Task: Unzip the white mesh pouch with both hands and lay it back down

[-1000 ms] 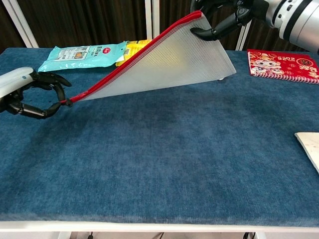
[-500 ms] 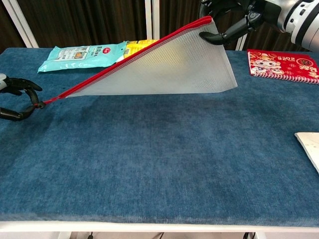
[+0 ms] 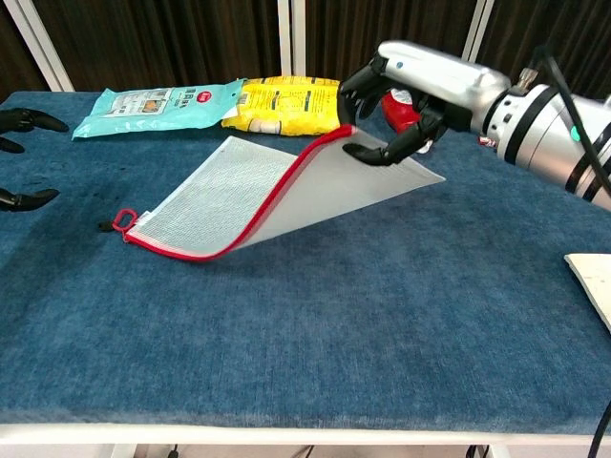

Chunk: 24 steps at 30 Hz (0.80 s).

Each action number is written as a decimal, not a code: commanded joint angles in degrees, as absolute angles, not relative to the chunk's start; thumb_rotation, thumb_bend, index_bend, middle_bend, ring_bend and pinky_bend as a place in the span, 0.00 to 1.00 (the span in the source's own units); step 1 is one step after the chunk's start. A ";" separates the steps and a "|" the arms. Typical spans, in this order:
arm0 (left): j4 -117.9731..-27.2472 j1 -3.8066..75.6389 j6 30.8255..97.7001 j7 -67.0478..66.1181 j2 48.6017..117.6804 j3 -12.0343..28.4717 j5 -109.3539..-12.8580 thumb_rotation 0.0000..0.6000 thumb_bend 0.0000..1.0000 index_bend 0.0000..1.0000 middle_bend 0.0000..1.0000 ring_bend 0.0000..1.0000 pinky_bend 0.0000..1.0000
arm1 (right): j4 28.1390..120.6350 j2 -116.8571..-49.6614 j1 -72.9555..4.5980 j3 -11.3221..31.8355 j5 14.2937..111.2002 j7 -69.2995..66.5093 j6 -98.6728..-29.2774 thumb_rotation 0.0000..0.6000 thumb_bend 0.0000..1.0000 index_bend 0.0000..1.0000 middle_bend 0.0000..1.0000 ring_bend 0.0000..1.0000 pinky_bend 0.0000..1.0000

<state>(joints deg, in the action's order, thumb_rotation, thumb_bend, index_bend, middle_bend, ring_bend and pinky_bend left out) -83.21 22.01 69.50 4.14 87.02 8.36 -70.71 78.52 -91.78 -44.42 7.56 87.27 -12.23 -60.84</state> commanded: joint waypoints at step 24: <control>-90.92 15.84 77.66 1.71 72.69 8.08 -74.76 1.00 0.21 0.15 0.08 0.02 0.14 | 102.25 -66.29 -39.99 -1.26 69.02 5.23 -52.84 1.00 0.00 0.00 0.00 0.00 0.00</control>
<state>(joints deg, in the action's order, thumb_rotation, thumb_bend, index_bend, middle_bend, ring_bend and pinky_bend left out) -90.68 16.40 77.24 2.35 73.48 8.37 -74.75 100.38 -69.45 -45.84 -1.48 63.37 8.04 -42.82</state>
